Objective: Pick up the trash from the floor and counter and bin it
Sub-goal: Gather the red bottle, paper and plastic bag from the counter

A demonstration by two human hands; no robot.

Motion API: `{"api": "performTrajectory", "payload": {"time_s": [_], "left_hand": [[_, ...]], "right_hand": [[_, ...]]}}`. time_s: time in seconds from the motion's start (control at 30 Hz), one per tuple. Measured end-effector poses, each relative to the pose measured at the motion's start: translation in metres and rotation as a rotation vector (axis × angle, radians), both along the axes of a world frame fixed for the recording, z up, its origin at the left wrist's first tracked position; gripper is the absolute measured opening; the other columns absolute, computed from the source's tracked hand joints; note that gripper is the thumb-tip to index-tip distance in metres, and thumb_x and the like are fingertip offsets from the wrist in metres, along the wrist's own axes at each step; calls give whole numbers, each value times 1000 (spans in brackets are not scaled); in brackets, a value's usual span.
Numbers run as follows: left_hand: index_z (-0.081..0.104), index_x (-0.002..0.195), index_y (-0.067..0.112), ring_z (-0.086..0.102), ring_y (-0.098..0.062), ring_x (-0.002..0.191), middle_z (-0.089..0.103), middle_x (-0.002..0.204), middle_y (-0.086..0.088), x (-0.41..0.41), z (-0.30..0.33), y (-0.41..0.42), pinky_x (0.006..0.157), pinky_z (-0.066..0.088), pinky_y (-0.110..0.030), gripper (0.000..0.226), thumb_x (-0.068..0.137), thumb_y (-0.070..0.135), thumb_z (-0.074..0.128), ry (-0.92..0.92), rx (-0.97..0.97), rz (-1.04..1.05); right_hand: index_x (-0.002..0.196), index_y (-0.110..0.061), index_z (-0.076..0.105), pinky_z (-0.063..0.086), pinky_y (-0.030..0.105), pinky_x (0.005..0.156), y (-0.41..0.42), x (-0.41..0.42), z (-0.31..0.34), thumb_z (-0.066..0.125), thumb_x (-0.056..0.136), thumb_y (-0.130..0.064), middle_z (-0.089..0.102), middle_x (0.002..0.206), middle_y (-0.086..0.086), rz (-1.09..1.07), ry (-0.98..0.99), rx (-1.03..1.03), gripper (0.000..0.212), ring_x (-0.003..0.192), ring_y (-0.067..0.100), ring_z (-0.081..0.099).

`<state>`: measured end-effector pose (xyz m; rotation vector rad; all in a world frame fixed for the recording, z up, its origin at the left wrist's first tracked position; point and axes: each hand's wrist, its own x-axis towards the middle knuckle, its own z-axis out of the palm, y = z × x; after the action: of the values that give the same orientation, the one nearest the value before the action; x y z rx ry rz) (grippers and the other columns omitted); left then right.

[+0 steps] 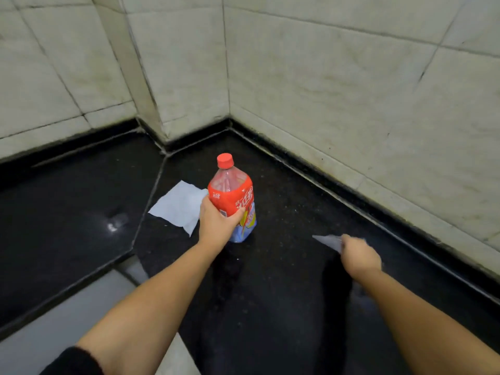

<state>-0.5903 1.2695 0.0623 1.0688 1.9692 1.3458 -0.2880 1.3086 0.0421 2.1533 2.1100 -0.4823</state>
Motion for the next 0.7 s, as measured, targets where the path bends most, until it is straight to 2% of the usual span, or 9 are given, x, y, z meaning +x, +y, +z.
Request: {"api": "performTrajectory", "payload": {"time_s": [0.03, 0.1, 0.17, 0.27, 0.33, 0.43, 0.5, 0.6, 0.7], "left_hand": [[43, 126, 13, 58, -23, 116, 56, 127, -8, -15, 7, -7, 99, 51, -47, 81, 58, 37, 81, 10, 8, 33], [43, 126, 11, 57, -22, 117, 55, 128, -9, -50, 21, -20, 100, 50, -46, 82, 58, 36, 82, 20, 25, 101], [41, 128, 11, 55, -23, 120, 52, 130, -9, -91, 31, -33, 102, 49, -46, 87, 56, 41, 81, 39, 27, 184], [39, 128, 12, 54, -27, 122, 51, 131, -11, -153, 36, -48, 101, 48, -48, 89, 56, 46, 79, 63, 26, 302], [38, 129, 9, 54, -29, 122, 51, 131, -13, -190, 34, -53, 100, 48, -49, 88, 59, 41, 81, 78, 7, 344], [38, 131, 11, 55, -27, 122, 51, 132, -11, -233, 25, -50, 100, 49, -49, 91, 56, 44, 79, 87, -26, 314], [39, 131, 11, 53, -25, 123, 50, 133, -10, -257, 19, -42, 102, 48, -46, 84, 63, 33, 83, 110, -36, 254], [38, 134, 12, 51, -22, 124, 47, 136, -9, -289, 7, -26, 102, 47, -41, 82, 67, 27, 84, 153, -55, 173], [35, 136, 16, 50, -22, 126, 46, 139, -7, -312, -1, -11, 103, 48, -45, 86, 67, 28, 84, 147, -89, 117]], "right_hand": [[98, -14, 57, 47, 37, 77, 2, -20, 7, 42, 95, -12, 66, 109, 15, 9, 105, 18, 16, 101, 33, 62], [79, -13, 53, 49, 39, 73, 5, -69, 20, 40, 96, -17, 66, 87, 15, -29, 406, 3, 22, 84, 32, 62], [85, -7, 60, 51, 40, 72, 7, -125, 29, 40, 94, -15, 64, 85, 14, -47, 649, -69, 23, 78, 30, 59], [88, -10, 61, 43, 33, 61, 5, -211, 43, 41, 90, -14, 57, 79, 6, 18, 873, -218, 21, 69, 18, 53], [94, -16, 59, 44, 28, 70, 5, -261, 48, 44, 90, -16, 58, 90, 0, 109, 930, -291, 15, 78, 13, 55], [135, -15, 39, 47, 34, 92, 20, -321, 34, 58, 90, -24, 53, 127, 0, 47, 1029, -418, 50, 112, 20, 55], [150, -14, 20, 44, 39, 101, 34, -352, 21, 64, 88, -29, 39, 149, 8, -12, 993, -398, 78, 130, 28, 46], [154, -16, -2, 40, 43, 104, 50, -383, 0, 67, 87, -32, 26, 155, 16, -45, 712, -359, 98, 137, 35, 37], [142, -22, 16, 41, 42, 107, 55, -395, -17, 62, 85, -40, 27, 151, 14, 127, 299, -373, 76, 127, 32, 45]]}}
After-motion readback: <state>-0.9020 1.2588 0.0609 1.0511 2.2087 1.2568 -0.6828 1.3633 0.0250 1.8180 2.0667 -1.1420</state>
